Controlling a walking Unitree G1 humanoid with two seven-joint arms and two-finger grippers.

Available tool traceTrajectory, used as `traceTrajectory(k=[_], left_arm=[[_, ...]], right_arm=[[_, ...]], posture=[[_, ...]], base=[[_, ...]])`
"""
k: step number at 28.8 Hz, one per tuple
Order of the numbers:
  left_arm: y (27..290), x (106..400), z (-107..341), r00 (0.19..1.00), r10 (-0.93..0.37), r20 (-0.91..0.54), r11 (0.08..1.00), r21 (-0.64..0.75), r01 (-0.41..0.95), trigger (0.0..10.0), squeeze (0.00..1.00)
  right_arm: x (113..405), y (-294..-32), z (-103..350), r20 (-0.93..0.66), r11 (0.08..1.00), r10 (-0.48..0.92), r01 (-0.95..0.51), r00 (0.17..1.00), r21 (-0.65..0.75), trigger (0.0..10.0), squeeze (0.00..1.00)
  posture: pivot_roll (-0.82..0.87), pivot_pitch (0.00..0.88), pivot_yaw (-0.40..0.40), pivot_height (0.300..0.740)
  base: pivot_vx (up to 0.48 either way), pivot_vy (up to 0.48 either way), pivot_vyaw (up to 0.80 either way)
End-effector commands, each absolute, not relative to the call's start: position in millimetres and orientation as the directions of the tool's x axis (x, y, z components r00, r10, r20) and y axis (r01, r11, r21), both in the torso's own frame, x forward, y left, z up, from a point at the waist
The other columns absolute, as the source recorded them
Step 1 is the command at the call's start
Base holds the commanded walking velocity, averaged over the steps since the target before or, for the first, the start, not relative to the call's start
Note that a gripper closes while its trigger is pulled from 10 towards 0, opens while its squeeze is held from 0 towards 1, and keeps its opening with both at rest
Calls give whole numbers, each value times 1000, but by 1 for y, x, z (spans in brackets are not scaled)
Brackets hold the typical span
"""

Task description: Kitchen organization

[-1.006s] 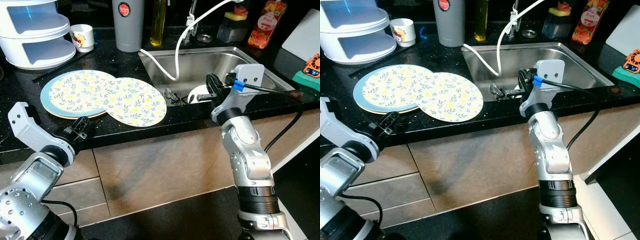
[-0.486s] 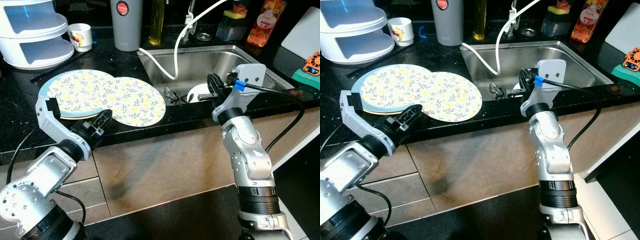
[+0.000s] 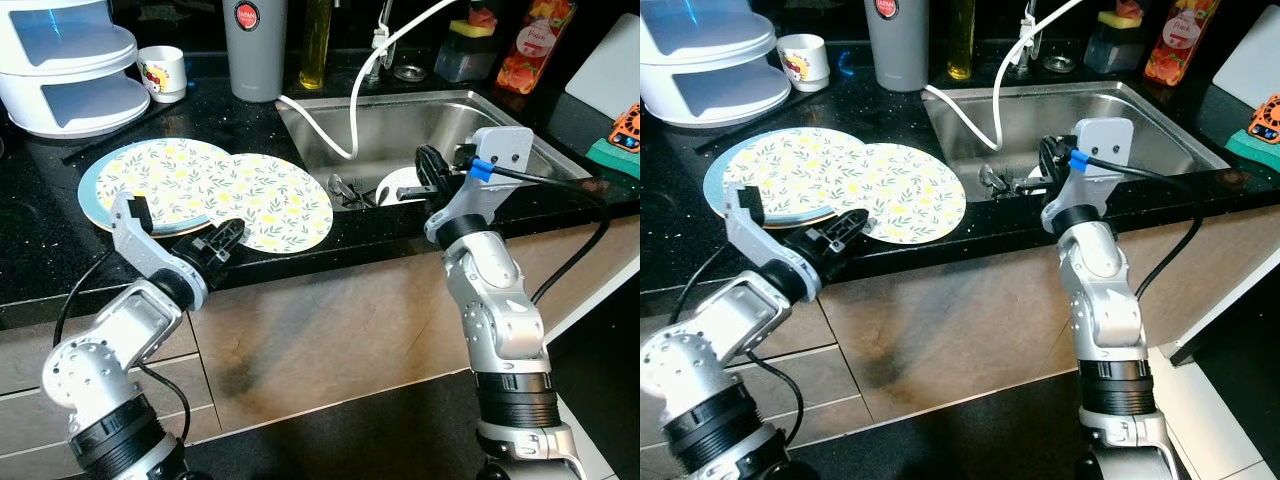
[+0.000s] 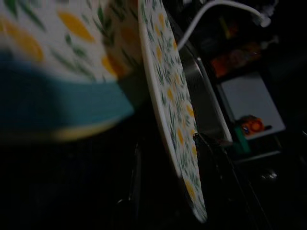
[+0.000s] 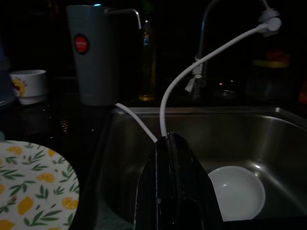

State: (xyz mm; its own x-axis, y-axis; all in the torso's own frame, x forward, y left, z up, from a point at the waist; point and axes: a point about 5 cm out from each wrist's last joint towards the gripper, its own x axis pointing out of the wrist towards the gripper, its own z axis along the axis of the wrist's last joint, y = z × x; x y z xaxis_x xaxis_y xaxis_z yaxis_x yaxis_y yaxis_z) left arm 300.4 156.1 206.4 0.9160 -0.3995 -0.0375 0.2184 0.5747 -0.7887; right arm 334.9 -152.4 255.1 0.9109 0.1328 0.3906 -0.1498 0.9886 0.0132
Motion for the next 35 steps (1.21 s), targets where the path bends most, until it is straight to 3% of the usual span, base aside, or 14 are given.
traceTrajectory(k=[1,3,5,6,7,8,19,25,26,29,35], left_arm=[[138,308,219,904,-427,14,546,-793,270,10000,0],[139,313,222,917,-399,19,567,-781,263,10000,0],[136,319,225,916,-399,46,556,-782,281,8314,0],[133,321,225,906,-419,61,539,-787,301,3098,0],[133,321,225,906,-419,61,539,-787,301,3098,0],[131,322,225,900,-432,65,528,-791,310,0,0],[134,324,226,914,-402,57,564,-771,296,0,0],[135,325,236,913,-385,134,516,-789,334,0,0],[137,326,245,912,-371,176,508,-783,358,10000,0],[143,328,259,915,-333,228,535,-753,382,10000,0],[186,338,307,920,-197,338,639,-667,382,10000,0]], right_arm=[[335,-156,254,383,990,120,-137,916,17,10000,0],[335,-156,254,384,991,118,-136,916,19,10000,0],[335,-156,253,383,991,118,-136,916,20,10000,0],[335,-155,253,383,990,120,-138,916,19,10000,0],[335,-155,253,383,990,120,-138,916,19,10000,0],[335,-155,253,383,990,121,-139,916,19,10000,0],[335,-156,254,386,991,118,-136,915,19,10000,0],[336,-156,254,389,990,120,-138,913,18,10000,0],[336,-156,255,390,990,121,-139,913,16,10000,0],[336,-156,255,391,990,122,-139,912,16,10000,0],[337,-155,256,396,990,120,-138,910,17,10000,0]], posture=[[131,77,-28,740],[131,76,-28,740],[132,75,-27,740],[131,73,-29,740],[131,73,-29,740],[130,70,-30,740],[132,61,-26,740],[133,52,-29,740],[131,50,-32,740],[131,50,-32,740],[131,56,-32,740]], base=[[0,0,0],[0,0,0],[0,0,0],[0,0,0],[0,0,0],[0,0,0],[0,0,0],[0,0,0],[0,0,0],[0,0,0],[0,0,0]])
